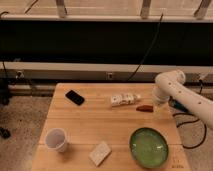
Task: Place the pepper in the ceramic bowl
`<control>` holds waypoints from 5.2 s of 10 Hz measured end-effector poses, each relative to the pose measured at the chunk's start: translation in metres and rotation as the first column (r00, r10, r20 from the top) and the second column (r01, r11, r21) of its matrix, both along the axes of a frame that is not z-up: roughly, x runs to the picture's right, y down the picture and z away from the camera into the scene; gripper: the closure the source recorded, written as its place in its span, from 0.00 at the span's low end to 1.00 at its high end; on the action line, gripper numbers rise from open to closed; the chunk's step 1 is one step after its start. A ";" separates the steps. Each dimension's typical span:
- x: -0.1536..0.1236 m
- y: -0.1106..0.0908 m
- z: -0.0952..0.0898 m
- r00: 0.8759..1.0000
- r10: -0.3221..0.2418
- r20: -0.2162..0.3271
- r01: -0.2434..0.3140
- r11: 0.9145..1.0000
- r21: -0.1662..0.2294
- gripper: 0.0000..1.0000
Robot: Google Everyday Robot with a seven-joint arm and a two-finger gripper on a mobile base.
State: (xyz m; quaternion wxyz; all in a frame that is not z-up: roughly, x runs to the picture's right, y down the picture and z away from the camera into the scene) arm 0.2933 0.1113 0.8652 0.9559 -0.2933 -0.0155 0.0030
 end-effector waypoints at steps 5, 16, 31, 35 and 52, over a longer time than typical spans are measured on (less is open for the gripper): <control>-0.006 0.009 0.025 1.000 -0.009 0.018 0.010 0.998 -0.058 0.20; 0.001 0.018 0.028 1.000 0.003 0.025 -0.001 0.996 -0.091 1.00; -0.029 0.069 -0.144 0.981 -0.087 0.174 0.087 0.996 0.009 1.00; -0.047 0.099 -0.156 0.971 -0.102 0.214 0.114 0.993 -0.041 1.00; -0.043 0.121 -0.144 0.985 -0.028 0.169 0.061 0.979 -0.197 0.20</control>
